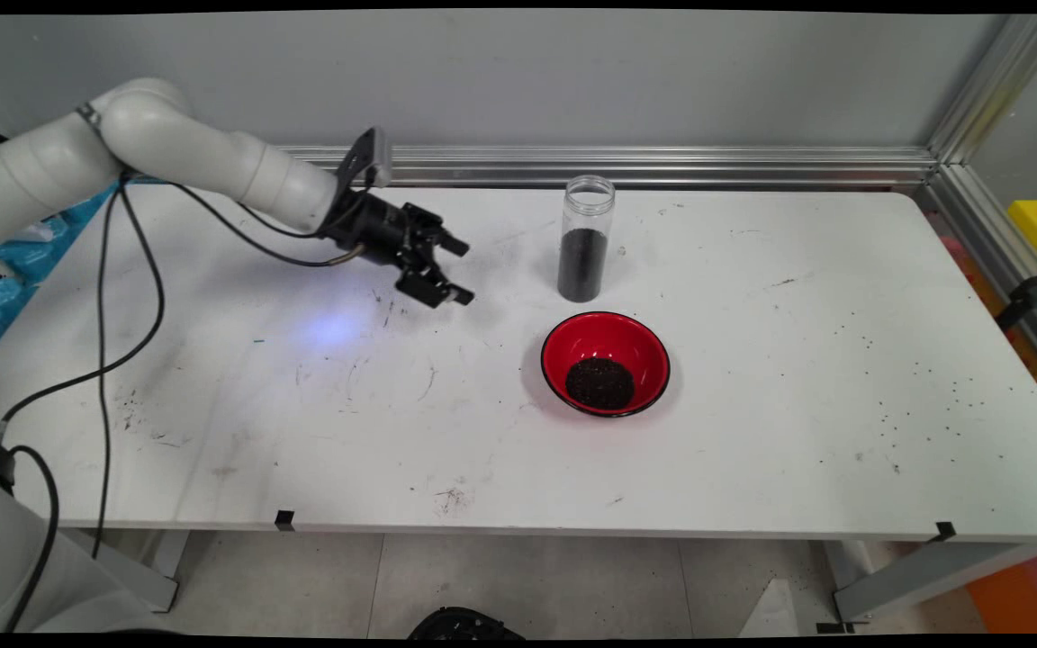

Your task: Pick up the black seasoning powder from the table

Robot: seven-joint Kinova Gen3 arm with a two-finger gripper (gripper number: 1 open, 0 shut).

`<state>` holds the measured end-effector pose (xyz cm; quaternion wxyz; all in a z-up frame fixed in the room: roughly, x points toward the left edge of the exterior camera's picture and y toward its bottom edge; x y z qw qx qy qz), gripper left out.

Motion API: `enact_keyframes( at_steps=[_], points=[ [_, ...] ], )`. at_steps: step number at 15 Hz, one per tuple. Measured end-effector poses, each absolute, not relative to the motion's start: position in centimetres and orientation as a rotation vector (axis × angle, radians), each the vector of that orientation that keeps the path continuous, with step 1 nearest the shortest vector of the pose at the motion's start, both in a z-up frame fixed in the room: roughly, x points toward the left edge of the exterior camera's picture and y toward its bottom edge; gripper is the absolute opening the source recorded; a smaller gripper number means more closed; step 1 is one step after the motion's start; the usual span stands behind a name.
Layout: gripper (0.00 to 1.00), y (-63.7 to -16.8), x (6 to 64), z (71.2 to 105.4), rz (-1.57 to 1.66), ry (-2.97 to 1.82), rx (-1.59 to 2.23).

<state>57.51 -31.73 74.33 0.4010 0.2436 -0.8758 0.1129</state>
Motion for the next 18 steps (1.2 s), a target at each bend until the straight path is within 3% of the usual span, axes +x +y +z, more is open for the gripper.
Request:
enact_keyframes(
  at_steps=[18],
  points=[
    [1.0,-38.8,49.7,70.3,0.33,-2.119,0.52]
  ],
)
